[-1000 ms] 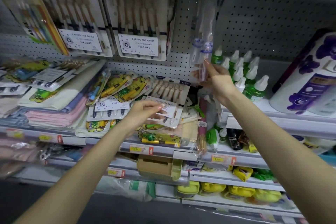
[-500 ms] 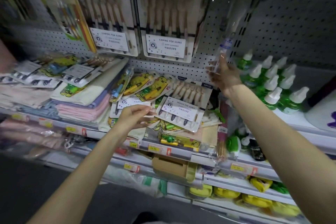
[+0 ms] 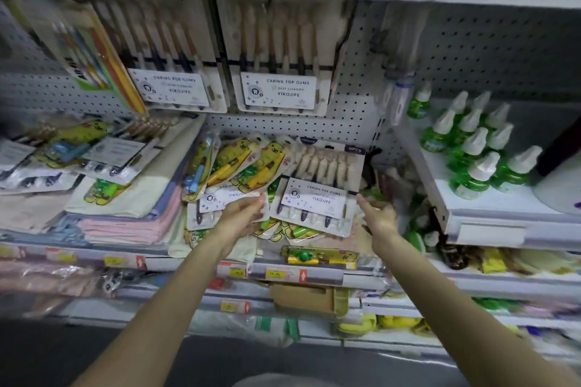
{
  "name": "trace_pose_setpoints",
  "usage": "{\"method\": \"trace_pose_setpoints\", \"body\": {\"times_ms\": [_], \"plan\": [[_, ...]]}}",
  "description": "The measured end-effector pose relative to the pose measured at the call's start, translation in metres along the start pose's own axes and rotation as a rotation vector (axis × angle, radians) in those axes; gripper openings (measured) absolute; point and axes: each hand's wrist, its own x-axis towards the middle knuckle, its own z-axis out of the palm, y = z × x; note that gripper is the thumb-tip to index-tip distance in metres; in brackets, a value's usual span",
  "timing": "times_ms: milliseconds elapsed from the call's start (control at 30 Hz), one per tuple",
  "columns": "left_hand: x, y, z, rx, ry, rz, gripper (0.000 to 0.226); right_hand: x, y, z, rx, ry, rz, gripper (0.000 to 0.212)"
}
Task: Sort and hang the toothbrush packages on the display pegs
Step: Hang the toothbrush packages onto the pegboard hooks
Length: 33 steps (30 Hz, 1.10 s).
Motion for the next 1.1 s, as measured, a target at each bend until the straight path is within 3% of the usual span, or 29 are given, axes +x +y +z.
{"method": "trace_pose_setpoints", "body": {"times_ms": [200, 367, 500, 600, 800, 933, 1100], "plan": [[0.004, -0.012, 0.009, 0.057, -0.071, 0.011, 0.039, -0.004, 0.018, -0.005, 0.195, -0.169, 0.241, 0.025], [0.003, -0.008, 0.012, 0.207, -0.173, 0.017, 0.044, -0.005, 0.014, -0.004, 0.189, -0.204, 0.241, 0.021], [0.007, -0.008, 0.016, 0.218, -0.194, 0.019, 0.030, -0.005, 0.011, -0.002, 0.255, -0.261, 0.275, 0.017], [0.010, -0.009, 0.016, 0.189, -0.185, 0.021, 0.032, -0.005, 0.008, 0.004, 0.310, -0.299, 0.282, 0.017], [0.016, -0.006, 0.011, 0.149, -0.206, -0.009, 0.026, -0.008, 0.008, 0.020, 0.331, -0.353, 0.232, 0.046], [0.017, -0.003, 0.011, 0.117, -0.222, -0.034, 0.041, -0.009, 0.012, 0.026, 0.332, -0.308, 0.196, 0.046], [0.018, 0.001, 0.011, 0.091, -0.219, -0.056, 0.041, -0.007, 0.015, 0.009, 0.373, -0.270, 0.230, 0.046]]}}
